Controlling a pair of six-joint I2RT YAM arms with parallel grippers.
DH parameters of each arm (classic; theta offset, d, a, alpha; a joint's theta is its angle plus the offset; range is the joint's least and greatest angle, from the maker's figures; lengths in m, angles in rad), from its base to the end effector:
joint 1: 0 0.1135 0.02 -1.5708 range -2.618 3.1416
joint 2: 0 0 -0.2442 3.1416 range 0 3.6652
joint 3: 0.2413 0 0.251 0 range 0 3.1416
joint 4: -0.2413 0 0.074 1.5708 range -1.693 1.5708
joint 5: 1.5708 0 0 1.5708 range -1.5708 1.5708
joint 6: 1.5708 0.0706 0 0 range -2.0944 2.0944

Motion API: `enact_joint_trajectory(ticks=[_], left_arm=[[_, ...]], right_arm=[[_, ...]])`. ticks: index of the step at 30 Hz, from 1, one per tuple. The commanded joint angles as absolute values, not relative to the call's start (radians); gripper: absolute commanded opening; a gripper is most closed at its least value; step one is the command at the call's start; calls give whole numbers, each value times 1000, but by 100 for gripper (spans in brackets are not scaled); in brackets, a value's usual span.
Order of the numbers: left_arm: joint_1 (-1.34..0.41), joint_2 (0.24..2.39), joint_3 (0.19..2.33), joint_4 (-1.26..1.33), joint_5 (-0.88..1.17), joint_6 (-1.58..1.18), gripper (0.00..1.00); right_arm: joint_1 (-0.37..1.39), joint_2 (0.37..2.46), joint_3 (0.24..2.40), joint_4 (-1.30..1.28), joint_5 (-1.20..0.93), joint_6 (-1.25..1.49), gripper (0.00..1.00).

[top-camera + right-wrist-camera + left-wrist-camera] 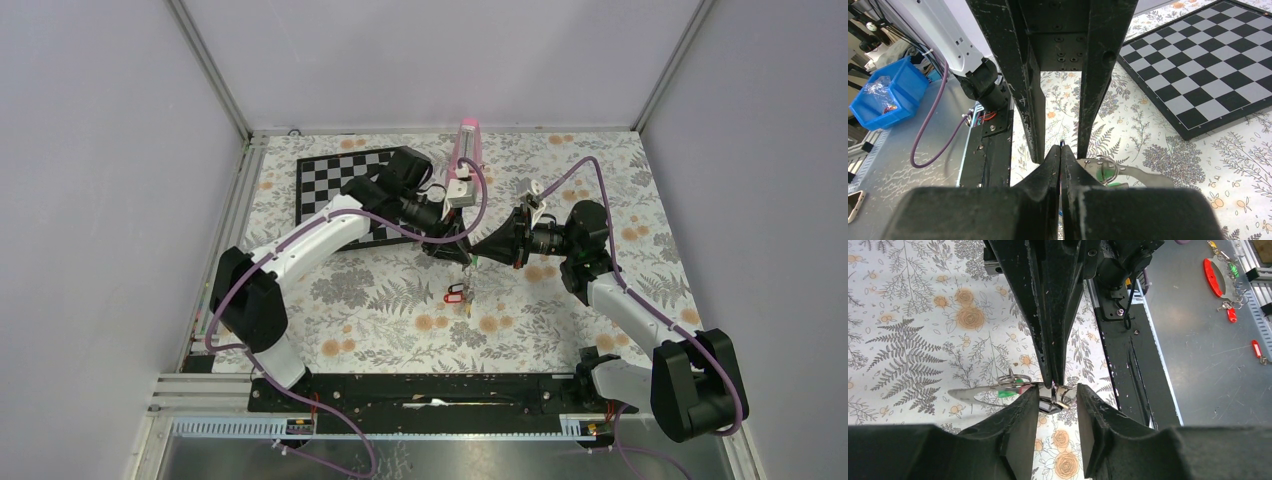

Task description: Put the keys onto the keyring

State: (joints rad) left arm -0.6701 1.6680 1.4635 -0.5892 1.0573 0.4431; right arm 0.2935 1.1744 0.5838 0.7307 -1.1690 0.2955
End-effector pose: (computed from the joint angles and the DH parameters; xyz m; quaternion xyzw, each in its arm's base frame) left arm 0.2524 -0.2785 0.2883 0.5844 0.5775 -0.5008 0.2722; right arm 0.2322 0.1380 0.2671 -0.4160 0.5474 0.5291 0.4974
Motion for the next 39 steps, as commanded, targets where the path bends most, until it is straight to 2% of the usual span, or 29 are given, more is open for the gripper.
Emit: enact_joint_trajectory(ticks=[1,6,11,15,17,23,30,34,39], left_arm=[[-674,1671,1477,-555,1084,445,34],[-675,1665,1470,-556,1071,446,19],[-673,1649,1481,-583,1026,476,0],[-679,1632,1523,-646,919,522,0],[-706,1629,1568,-716,816,580,0],[-794,1632,1696,-904,557,690,0],[-858,1684,1857,-1082,383,747,4],[-894,1709,1904,-1137,307,766,8],[-935,1758,1966,-1209,218,782,9]], right_arm=[[296,1165,606,772,-1166,283,0],[296,1164,606,771,-1166,281,0],[292,1158,607,769,-1166,278,0],[287,1157,610,756,-1165,264,0],[285,1158,612,725,-1164,228,4],[285,1155,624,624,-1156,124,23],[285,1143,627,609,-1166,110,42],[285,1143,622,627,-1174,122,45],[285,1146,601,689,-1187,161,45]])
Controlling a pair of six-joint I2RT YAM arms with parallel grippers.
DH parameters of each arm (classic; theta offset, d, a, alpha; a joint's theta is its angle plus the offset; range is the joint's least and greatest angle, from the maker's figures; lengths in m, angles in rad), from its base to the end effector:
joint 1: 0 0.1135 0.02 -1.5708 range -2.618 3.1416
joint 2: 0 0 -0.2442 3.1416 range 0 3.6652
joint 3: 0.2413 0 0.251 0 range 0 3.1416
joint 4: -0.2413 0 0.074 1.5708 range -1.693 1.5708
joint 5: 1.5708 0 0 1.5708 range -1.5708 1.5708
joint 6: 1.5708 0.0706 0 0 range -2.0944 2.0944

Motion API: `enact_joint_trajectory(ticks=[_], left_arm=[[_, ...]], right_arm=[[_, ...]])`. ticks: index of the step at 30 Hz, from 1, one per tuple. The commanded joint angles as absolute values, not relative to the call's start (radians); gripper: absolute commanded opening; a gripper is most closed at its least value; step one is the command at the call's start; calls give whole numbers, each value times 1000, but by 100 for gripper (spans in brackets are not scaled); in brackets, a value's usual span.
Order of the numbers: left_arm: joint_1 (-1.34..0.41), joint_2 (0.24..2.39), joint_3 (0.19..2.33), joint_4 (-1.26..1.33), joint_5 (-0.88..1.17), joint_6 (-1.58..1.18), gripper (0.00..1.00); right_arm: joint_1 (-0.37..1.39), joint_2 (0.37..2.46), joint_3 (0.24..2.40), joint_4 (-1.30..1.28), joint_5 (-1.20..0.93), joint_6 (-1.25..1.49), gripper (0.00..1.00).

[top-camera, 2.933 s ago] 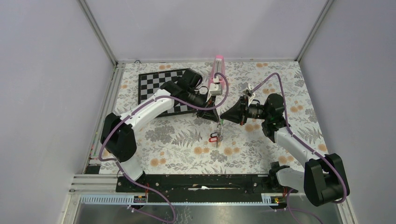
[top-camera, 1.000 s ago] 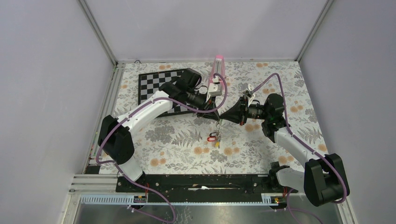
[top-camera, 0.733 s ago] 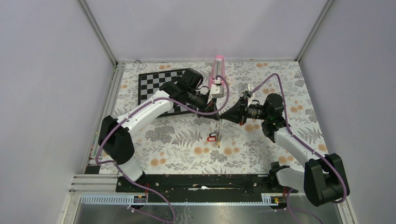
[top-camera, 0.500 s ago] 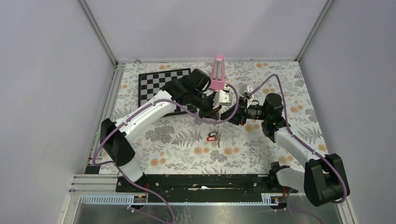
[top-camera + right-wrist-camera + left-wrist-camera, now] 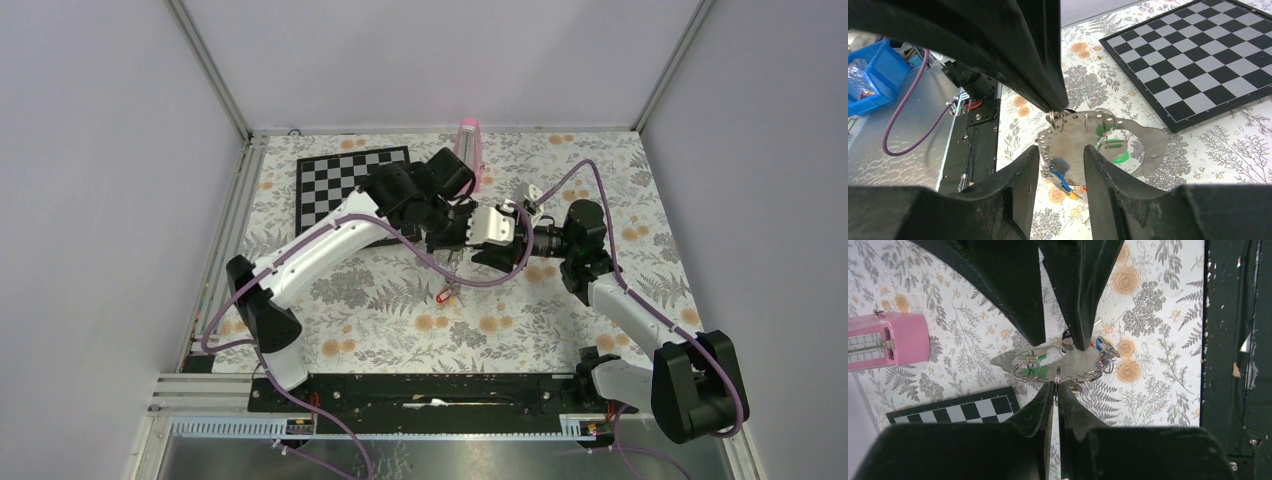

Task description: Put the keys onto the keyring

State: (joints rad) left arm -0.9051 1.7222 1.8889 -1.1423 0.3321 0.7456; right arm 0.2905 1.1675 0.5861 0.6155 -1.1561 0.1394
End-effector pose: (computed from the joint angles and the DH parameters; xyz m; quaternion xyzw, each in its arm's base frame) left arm 0.2080 -0.3022 0.3380 0.7257 0.6039 -0.1806 0.2757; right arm 0.2336 0.1373 0.2579 -0.4357 0.5507 0.4994 0.5074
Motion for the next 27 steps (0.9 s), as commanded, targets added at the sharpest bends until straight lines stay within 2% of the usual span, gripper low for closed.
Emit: enact_joint_trajectory(ticks=[1,6,10,16,23,27], left_arm=[[-944,1775,1982,-1228,200,785,8],[-975,1827,2053,-1309,129,795,0],[-977,1824,2059,-1292,147,795,0],[-965,1761,1993,-1198,270,773,0],[-862,1668,1896,-1062,490,704,0],[-841,1656,1863,-1037,548,683,0]], right_arm=[[285,1148,598,698,-1189,167,45],[285,1156,593,706,-1192,167,46],[285,1162,588,713,-1201,172,45],[285,1160,582,731,-1200,184,45],[286,1158,574,769,-1206,211,45],[285,1157,574,786,-1214,224,45]])
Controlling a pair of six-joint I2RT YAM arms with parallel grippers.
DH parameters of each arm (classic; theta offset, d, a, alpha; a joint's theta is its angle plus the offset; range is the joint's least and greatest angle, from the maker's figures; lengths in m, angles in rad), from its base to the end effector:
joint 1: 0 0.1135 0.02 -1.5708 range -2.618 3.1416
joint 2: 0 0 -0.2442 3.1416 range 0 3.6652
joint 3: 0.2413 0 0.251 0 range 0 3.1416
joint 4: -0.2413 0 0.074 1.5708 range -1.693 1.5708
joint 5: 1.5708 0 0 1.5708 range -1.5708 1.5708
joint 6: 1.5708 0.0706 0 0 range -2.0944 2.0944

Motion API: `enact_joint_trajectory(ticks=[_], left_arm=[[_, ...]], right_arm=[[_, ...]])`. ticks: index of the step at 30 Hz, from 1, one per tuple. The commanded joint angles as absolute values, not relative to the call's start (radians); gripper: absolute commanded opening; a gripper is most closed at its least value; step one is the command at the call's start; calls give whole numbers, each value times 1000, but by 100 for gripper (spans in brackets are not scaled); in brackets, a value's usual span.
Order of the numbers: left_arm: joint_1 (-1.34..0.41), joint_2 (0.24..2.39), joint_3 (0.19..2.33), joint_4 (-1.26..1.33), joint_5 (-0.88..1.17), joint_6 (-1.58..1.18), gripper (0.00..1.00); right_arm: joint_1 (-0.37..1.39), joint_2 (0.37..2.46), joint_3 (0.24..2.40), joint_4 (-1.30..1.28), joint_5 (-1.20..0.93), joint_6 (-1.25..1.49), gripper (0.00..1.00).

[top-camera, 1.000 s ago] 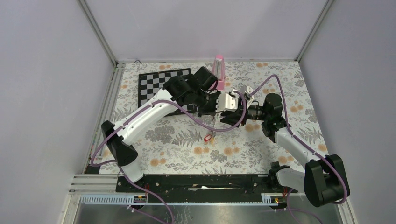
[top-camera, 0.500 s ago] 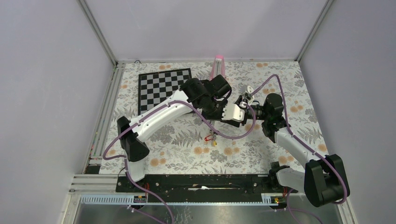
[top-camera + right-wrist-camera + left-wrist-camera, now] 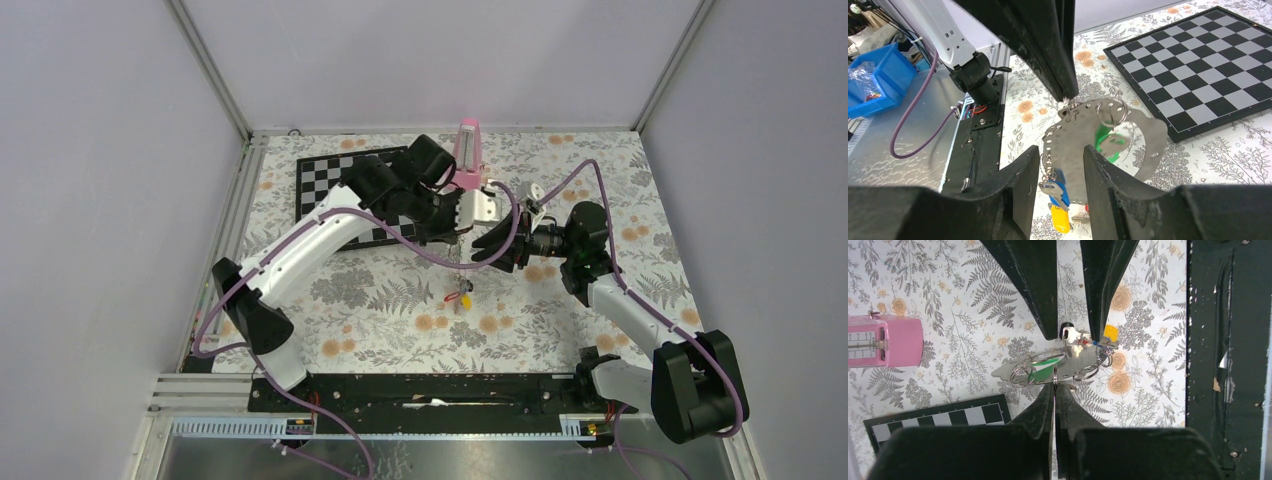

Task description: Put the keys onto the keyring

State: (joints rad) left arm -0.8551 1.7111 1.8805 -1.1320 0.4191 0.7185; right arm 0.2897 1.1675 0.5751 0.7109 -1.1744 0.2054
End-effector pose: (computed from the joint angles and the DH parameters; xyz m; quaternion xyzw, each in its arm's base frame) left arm 0.2168 -0.2931 0.3419 0.7048 0.6149 -0.2180 0.2787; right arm 0.2309 0.1368 0.2638 -0.4372 0.5348 0.5092 0.5134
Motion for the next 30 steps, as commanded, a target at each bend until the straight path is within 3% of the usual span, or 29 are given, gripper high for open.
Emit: enact_joint_trajectory(ticks=[1,16,30], left_arm=[[-840,1656,1858,-1033,554,680,0],[-831,1676,1833,-1000,653,631,0],[-831,1692,1839,-999,658,624,0]], right_arm=[[285,1157,574,789,-1215,226,45],[293,1137,580,805,-1227,240,46],[310,1135,586,806,-1229,251,34]])
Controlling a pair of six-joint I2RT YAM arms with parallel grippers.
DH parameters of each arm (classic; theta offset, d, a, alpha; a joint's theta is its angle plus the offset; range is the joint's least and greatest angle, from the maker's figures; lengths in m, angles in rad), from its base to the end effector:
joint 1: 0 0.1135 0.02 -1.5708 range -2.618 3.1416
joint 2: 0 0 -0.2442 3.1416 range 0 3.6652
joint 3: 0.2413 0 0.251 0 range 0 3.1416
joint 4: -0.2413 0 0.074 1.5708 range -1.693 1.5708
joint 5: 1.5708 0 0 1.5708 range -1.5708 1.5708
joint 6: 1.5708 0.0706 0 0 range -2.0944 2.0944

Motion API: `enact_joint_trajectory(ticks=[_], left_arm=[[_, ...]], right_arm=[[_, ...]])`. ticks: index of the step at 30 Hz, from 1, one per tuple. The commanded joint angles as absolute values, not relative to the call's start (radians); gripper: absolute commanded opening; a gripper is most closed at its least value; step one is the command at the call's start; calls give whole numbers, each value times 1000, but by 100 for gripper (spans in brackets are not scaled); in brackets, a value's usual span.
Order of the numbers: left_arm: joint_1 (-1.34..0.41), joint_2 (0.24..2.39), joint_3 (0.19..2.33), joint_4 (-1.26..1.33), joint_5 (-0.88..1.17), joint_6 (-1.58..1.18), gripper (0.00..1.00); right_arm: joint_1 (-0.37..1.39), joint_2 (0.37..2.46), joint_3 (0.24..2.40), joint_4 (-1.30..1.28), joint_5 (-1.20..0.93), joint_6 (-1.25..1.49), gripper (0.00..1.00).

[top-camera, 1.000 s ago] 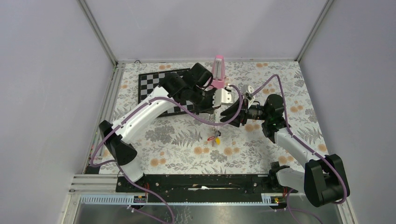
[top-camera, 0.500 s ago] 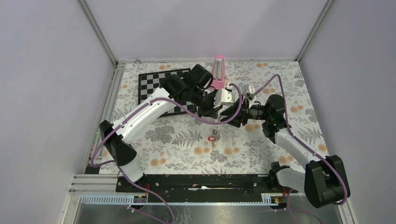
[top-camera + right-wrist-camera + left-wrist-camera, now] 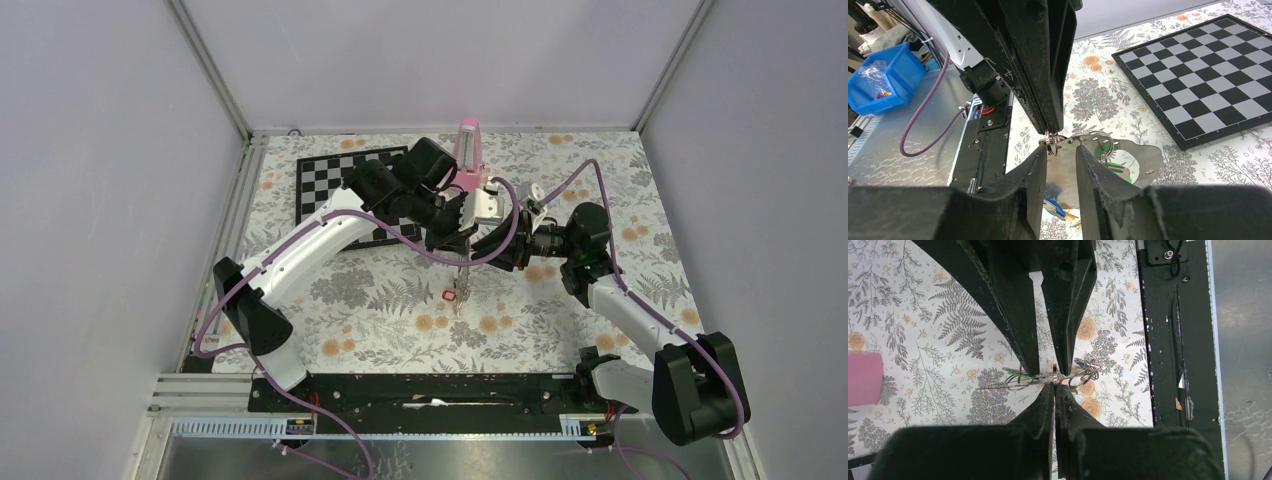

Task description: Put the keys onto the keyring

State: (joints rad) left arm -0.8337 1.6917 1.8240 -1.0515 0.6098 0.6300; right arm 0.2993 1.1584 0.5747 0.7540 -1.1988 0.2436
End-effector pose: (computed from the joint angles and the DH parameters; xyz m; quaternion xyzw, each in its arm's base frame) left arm 0.2141 -0.2960 0.3427 0.6754 0.6081 -0.3140 0.2748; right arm 0.2260 0.1386 0.2698 -0.4460 0.5199 0.5195 0.5108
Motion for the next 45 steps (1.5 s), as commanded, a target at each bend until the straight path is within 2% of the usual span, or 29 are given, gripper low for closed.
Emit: enact_joint_trajectory(ticks=[1,12,14,18,19,24,30,33,38,45], left_arm=[[-831,1693,1838,-999,658,625,0],[-830,1704,1836,-1000,658,626,0],[-828,1707,1839,-1000,661,627,0],[-825,1707,1841,-1000,665,626,0],[-823,1707,1840,-1000,664,626,0],[-799,1693,1828,-1000,682,628,2],[-747,1646,1749,-960,739,629,35],[-733,1619,1699,-919,759,617,42],[-732,1622,1672,-891,788,605,44],[-733,1654,1671,-873,858,576,39]], right_arm=[[310,1135,587,807,-1230,251,34],[320,1132,592,821,-1247,273,25],[323,1133,591,820,-1248,273,20],[324,1134,592,815,-1249,266,2],[323,1134,593,815,-1248,268,0],[322,1123,606,804,-1244,272,0],[307,1116,611,834,-1244,307,0],[300,1113,611,834,-1244,310,0],[293,1112,609,834,-1240,311,0],[289,1109,608,829,-1237,305,0]])
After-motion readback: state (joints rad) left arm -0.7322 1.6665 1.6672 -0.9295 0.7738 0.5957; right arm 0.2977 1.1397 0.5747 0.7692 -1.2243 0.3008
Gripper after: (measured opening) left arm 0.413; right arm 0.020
